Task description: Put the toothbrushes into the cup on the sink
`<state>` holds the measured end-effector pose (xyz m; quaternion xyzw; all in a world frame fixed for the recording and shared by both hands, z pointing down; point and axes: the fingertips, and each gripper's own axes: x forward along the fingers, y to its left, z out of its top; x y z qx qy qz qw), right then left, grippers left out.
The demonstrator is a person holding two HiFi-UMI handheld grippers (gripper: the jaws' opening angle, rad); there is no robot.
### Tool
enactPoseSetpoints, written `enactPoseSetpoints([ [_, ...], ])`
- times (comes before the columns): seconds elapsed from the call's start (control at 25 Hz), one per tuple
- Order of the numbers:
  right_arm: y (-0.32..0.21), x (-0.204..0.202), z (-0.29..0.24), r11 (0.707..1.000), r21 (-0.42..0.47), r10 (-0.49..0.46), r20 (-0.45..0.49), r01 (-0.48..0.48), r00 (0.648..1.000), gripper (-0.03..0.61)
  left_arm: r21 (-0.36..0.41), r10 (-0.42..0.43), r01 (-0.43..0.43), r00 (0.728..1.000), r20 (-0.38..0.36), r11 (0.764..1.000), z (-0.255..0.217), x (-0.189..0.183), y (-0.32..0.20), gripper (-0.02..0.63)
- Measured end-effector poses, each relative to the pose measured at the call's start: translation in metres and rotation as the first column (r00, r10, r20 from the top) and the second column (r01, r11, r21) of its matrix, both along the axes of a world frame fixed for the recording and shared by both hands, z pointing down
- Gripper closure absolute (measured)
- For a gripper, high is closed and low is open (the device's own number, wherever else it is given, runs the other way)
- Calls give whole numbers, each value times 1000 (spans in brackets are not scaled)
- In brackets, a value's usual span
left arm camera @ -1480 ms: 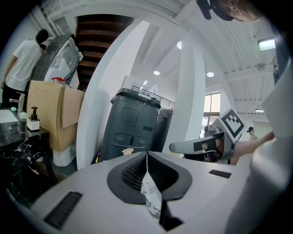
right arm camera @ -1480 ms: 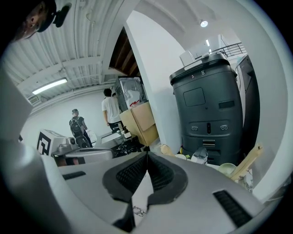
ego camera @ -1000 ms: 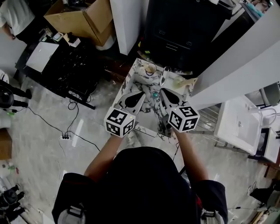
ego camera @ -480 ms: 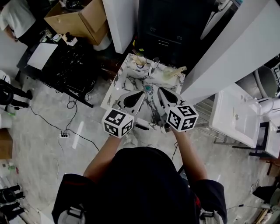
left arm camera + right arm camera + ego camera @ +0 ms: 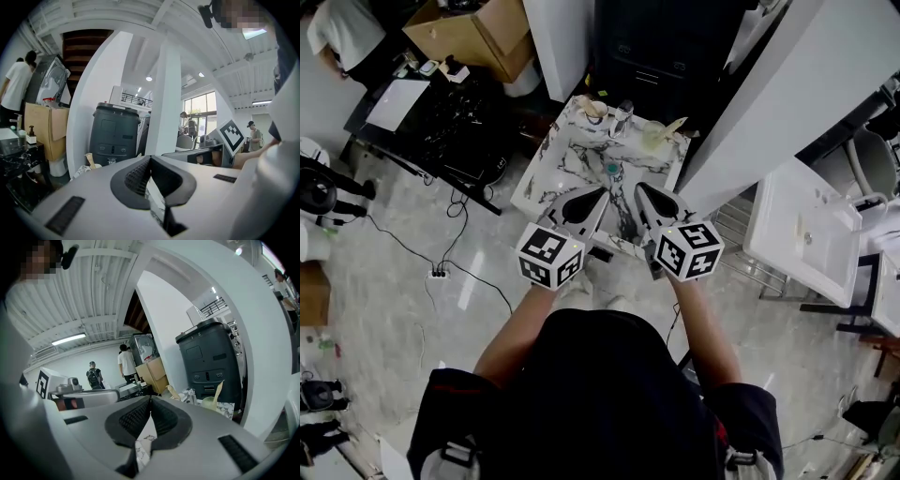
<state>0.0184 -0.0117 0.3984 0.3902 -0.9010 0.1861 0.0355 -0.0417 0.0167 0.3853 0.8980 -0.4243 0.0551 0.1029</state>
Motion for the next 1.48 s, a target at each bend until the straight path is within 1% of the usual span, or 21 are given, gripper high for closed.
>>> enactPoseSetpoints([
  [0.28, 23, 13, -1, 1000, 17, -11, 19, 10, 1000, 543, 10, -21, 21, 1000, 19, 1000, -2, 10, 23, 599],
  [0.52, 34, 11, -3, 999, 30, -24, 9, 24, 1000, 543, 13, -25, 25, 1000, 16, 1000, -4, 10, 34, 598],
  [0.72, 36, 4, -5, 999, 41, -26, 4, 26, 1000, 543, 10, -25, 25, 1000, 12, 1000, -1, 4, 37, 598],
  [1.04, 39, -7, -4, 1000, 30, -3, 2, 3, 1000, 543, 7, -21, 21, 1000, 0, 1000, -5, -12, 41, 598],
  [1.28, 36, -8, -3, 1000, 18, 21, -13, -20, 1000, 543, 4, -9, 10, 1000, -4, 1000, -5, -16, 40, 598],
  [1.48, 37, -14, -2, 1000, 15, 22, -18, -21, 1000, 543, 2, -9, 9, 1000, -6, 1000, -5, -25, 40, 598],
])
